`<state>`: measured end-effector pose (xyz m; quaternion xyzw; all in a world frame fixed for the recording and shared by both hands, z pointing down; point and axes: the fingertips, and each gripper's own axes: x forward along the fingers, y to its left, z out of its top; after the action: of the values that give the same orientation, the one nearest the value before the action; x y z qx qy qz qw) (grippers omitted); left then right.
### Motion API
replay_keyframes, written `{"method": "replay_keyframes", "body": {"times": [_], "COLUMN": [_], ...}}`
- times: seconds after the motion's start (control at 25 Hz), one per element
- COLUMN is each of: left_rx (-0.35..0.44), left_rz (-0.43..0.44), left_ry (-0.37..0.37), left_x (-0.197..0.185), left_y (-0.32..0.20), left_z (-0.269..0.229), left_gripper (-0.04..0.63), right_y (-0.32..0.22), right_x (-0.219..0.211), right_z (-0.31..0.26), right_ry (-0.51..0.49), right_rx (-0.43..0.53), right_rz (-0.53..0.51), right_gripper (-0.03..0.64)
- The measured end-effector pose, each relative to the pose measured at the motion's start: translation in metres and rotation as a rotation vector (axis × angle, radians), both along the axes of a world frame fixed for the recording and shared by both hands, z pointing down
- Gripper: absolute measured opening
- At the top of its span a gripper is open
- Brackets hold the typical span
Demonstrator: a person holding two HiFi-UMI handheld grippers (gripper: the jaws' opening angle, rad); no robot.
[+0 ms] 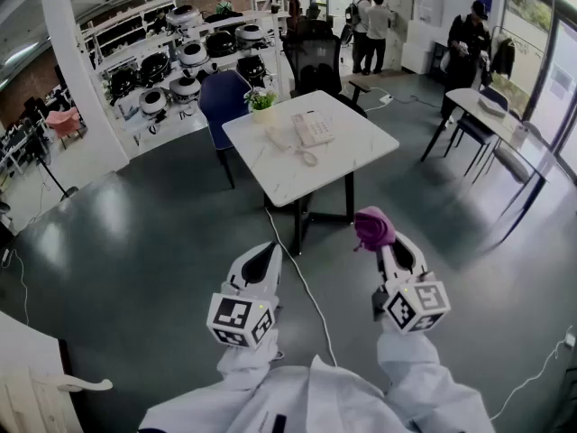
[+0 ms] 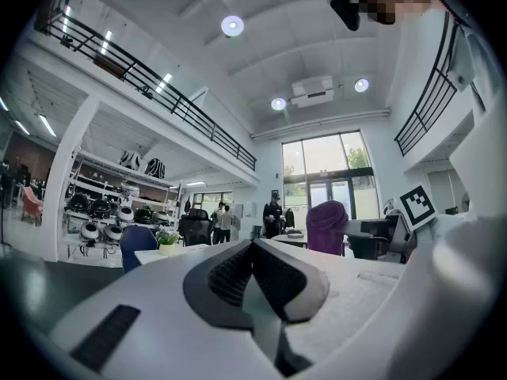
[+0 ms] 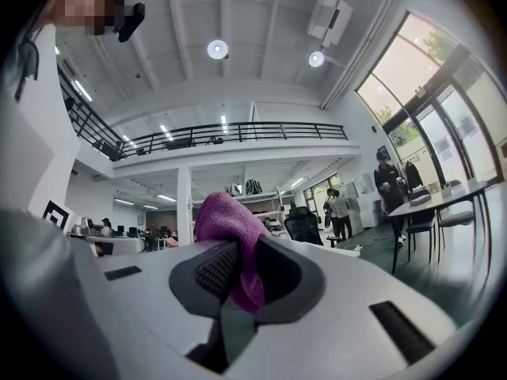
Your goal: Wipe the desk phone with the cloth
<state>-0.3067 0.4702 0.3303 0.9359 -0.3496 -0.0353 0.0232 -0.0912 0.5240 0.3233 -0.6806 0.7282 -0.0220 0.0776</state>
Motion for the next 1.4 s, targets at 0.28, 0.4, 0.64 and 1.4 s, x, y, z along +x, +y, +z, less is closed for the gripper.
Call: {"method": "replay_keyframes", "body": {"times": [0.28,0.4,0.64,1.4], "left_rx": [-0.005,-0.008,-0.013,-0.085], "left_rz": [-0.003,-0.014,-0.051,-0.109], "left_ry": [-0.002,-0.002,-0.003,-0.057], "left_x": [0.012,0.012,0.014,0.047], "left_y": [-0.003,-0.008,-0.019,-0.064], "left_z": [0.001,0.002,0.004,0.046], "left_gripper": [-0.002,-0.002,-0.002,-0.002], "right_y": [-0.002,-0.004,-0.009,-0.084], "right_x": [0.010,0.012,0.030,0.061], "right_z": [-0.002,-0.002,0.005,0.043], "right_ry": [0.022,0.041,0.040,-0.022], "right_rx": [-0.002,-0.002,-0.011,-0.051], "right_rz": [0.002,0.002,0.012,-0.063], "right_gripper": [0.037,0.037,0.037,0.037]}}
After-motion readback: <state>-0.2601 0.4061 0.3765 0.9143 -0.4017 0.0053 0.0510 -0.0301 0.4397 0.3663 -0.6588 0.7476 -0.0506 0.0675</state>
